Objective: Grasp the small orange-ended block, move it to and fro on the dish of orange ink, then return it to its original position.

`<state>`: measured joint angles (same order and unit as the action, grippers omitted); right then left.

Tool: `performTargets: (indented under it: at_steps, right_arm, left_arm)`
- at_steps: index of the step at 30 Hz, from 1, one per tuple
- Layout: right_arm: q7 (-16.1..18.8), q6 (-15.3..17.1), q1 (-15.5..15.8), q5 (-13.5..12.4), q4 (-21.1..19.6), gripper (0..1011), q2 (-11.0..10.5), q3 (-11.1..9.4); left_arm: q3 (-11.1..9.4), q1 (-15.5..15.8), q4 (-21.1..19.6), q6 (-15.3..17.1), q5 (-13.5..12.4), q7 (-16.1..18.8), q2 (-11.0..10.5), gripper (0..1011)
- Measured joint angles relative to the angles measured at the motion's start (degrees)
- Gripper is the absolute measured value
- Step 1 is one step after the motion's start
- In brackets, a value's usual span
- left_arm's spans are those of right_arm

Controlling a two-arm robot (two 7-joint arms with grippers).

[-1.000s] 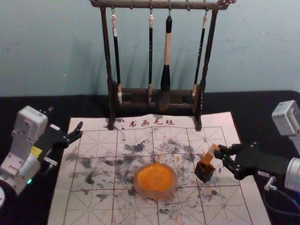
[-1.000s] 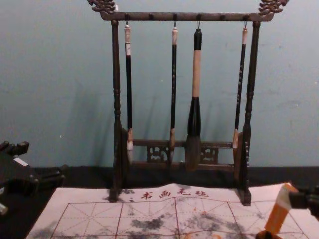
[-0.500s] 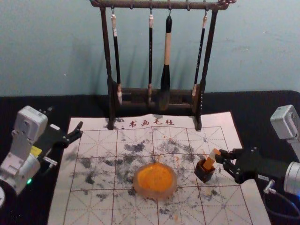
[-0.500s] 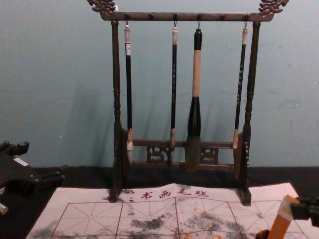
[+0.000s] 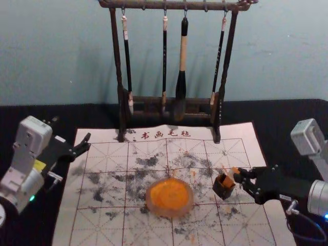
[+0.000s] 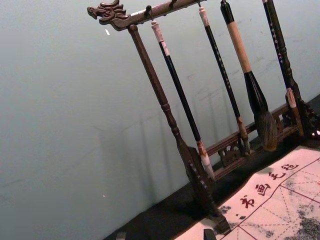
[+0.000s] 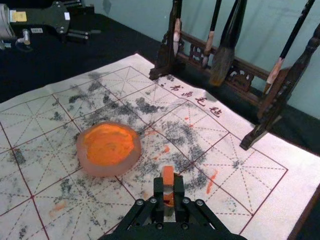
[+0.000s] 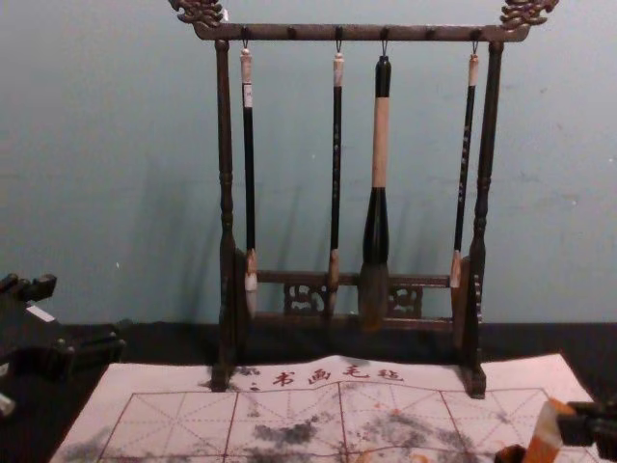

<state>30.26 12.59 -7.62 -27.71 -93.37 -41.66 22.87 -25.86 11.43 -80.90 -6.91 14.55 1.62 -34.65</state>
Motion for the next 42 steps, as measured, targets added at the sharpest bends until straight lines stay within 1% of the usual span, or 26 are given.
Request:
performTargets:
  at_steps: [6,19,33,42]
  right_arm:
    - [0.06,0.63,-0.51,0.48,0.63,83,0.22,0.59]
    - [0.19,1.89,-2.58,2.09,2.8,83,1.44,2.06]
    - [0.4,2.17,-3.23,3.03,3.33,84,1.9,2.52]
    - [0.37,2.11,-3.2,3.06,3.34,83,1.91,2.51]
  left_arm:
    - [0.0,0.0,0.0,0.0,0.0,0.0,0.0,1001]
    - [0.0,0.0,0.0,0.0,0.0,0.0,0.0,1001]
    - [0.0,0.0,0.0,0.0,0.0,0.0,0.0,1001]
    - [0.0,0.0,0.0,0.0,0.0,0.0,0.0,1001]
